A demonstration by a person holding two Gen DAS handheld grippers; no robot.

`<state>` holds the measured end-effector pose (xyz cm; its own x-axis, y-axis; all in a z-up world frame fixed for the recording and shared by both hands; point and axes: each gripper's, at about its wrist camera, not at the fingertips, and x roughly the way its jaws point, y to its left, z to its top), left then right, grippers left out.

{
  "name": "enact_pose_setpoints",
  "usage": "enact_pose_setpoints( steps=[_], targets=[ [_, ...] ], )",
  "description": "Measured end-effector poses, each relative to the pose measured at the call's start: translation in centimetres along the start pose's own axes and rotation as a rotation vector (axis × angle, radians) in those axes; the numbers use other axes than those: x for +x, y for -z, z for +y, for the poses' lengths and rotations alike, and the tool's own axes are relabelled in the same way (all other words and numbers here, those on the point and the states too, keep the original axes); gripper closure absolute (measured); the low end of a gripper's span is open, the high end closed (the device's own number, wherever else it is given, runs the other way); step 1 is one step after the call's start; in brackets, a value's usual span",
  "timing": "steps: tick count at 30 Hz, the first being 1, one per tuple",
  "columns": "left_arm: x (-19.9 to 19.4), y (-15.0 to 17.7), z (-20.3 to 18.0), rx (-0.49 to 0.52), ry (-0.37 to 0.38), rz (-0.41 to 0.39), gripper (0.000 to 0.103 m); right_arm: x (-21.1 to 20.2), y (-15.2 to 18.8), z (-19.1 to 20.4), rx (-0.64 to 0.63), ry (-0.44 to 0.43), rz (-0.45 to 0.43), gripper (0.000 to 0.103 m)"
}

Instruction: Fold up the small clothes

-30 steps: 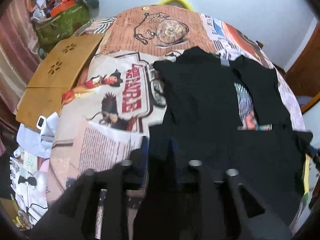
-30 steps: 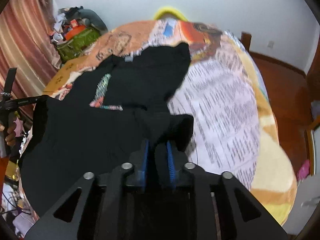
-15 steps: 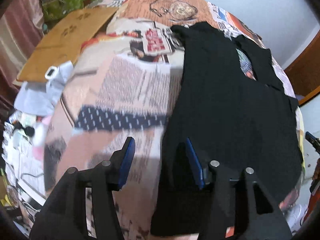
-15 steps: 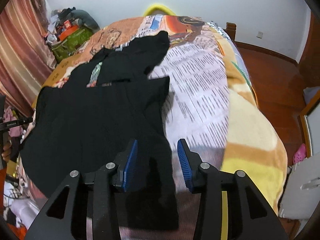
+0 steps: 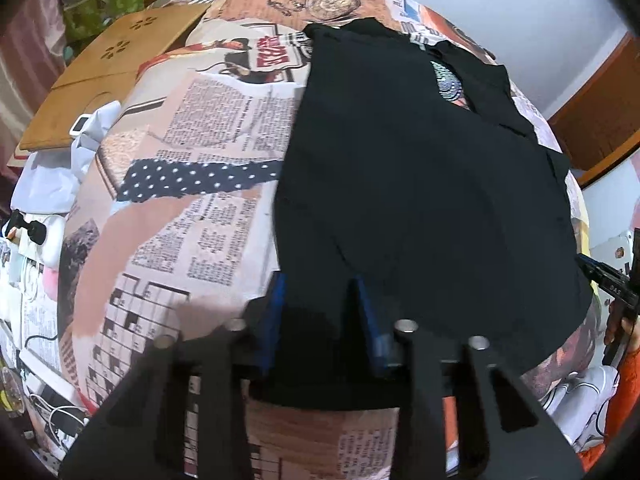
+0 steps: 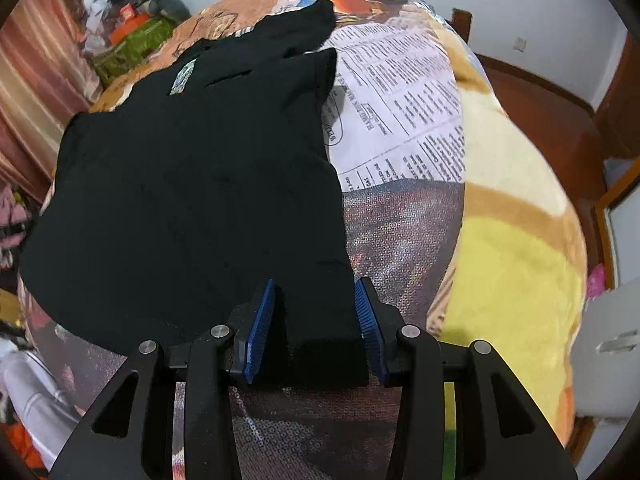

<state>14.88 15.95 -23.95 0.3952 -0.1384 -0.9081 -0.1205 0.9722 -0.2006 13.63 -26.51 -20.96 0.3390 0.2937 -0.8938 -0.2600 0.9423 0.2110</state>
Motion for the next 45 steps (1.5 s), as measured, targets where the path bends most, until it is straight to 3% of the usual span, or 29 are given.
enact_pose_setpoints(
  steps=[2, 5, 7, 11, 15, 23, 29, 36, 45],
  targets=[
    [0.0, -0.1, -0.2, -0.005, 0.009, -0.001, 0.094, 0.3, 0.1, -0.2, 0.006, -0.015, 0.007, 0.066],
    [-0.1, -0.3, -0.4, -0.005, -0.003, -0.012, 0.098, 0.3, -0.1, -0.2, 0.011, -0.044, 0.015, 0.094],
    [-0.4, -0.4, -0.3, -0.01, -0.007, -0.02, 0.099, 0.1, -0.1, 0.3, -0.011, -0.034, 0.01, 0.097],
    [-2.4, -1.4, -0.4, -0.004, -0.037, -0.084, 0.1, -0.9, -0.4, 0.8, -0.028, -0.049, -0.015, 0.098],
    [-4.9, -3.4, -0.7, -0.001, -0.035, -0.162, 0.1, -3.3, -2.0, 1.4, -0.041, -0.065, -0.104, 0.098],
    [-10.2, -9.1, -3.7, 0.068, -0.029, -0.332, 0.1, -8.7, -7.2, 3.5, -0.122, -0.08, -0.273, 0.098],
    [-11.6, -14.3, -5.3, 0.085, -0.043, -0.399, 0.1, -10.4, -12.0, 4.2, -0.134, -0.059, -0.391, 0.098],
    [-9.6, -20.9, -5.1, 0.042, -0.087, -0.406, 0.1, -9.1, -17.2, 3.9, -0.117, -0.026, -0.439, 0.098],
    [-1.0, -28.6, -2.5, -0.039, -0.128, -0.306, 0.1, -4.0, -23.5, 2.5, -0.084, 0.018, -0.385, 0.098]
  ],
)
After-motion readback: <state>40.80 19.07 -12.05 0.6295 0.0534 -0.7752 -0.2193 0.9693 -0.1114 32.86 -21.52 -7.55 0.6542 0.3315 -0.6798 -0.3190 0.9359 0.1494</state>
